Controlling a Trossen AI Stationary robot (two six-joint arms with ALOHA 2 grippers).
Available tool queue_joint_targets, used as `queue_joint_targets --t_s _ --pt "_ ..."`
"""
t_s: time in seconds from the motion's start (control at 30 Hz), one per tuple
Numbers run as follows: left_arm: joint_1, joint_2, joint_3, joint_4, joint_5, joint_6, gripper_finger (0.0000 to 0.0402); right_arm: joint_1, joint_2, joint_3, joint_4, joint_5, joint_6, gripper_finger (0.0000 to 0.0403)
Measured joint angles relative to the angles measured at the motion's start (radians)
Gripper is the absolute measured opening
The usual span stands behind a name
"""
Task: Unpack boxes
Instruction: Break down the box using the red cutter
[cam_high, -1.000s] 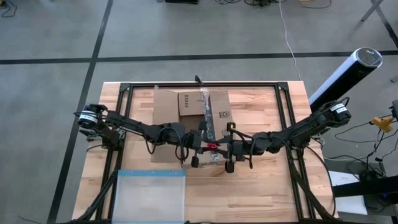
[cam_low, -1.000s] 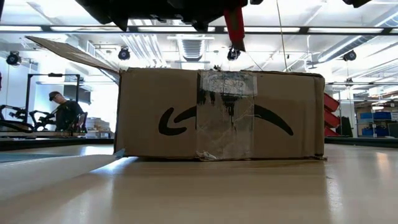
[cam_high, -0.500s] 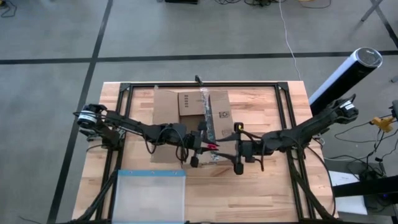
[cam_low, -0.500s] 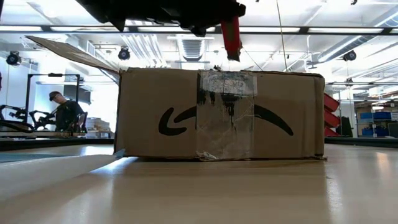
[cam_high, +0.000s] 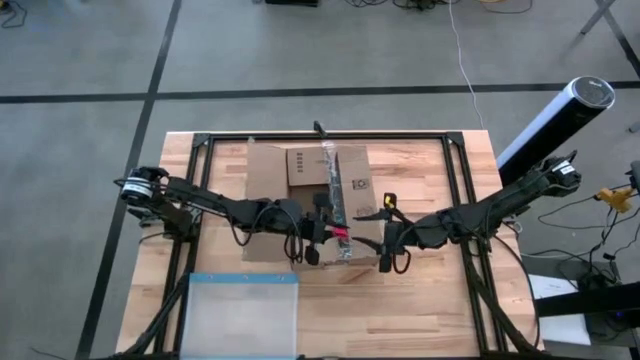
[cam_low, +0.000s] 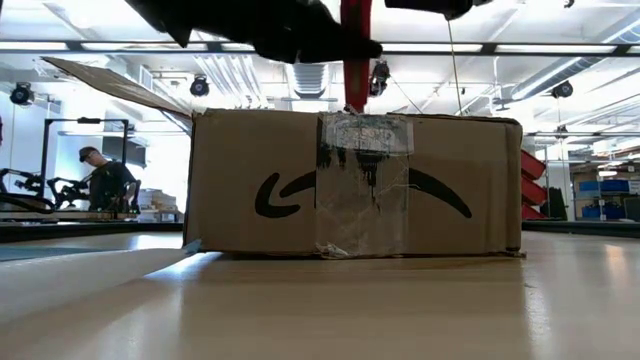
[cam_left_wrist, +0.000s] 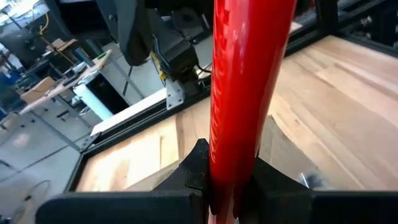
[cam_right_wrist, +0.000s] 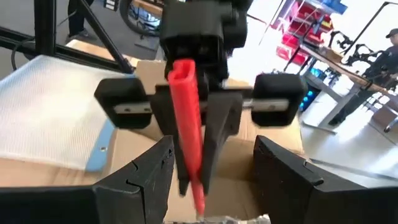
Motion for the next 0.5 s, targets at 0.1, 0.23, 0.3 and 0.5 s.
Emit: queue_joint_targets --t_s 0.1,0.23,0.3,0.5 --pt "-0.009 -0.019 0.0 -0.008 -0.002 0.02 0.0024 -0.004 0.003 0.0 -0.025 -0.001 0.033 0.019" --pt "-0.028 -0.031 0.0 -0.014 -0.023 0.057 0.0024 -0.017 0.006 0.0 -0.051 -0.003 0.085 0.019" --pt "-0.037 -0.032 0.0 -0.016 -0.034 0.076 0.0024 -0.017 0.013 0.0 -0.049 -0.005 0.098 0.019" --pt "-0.053 -0.033 0.0 -0.015 -0.074 0.122 0.0024 -0.036 0.073 0.0 -0.05 -0.007 0.101 0.019"
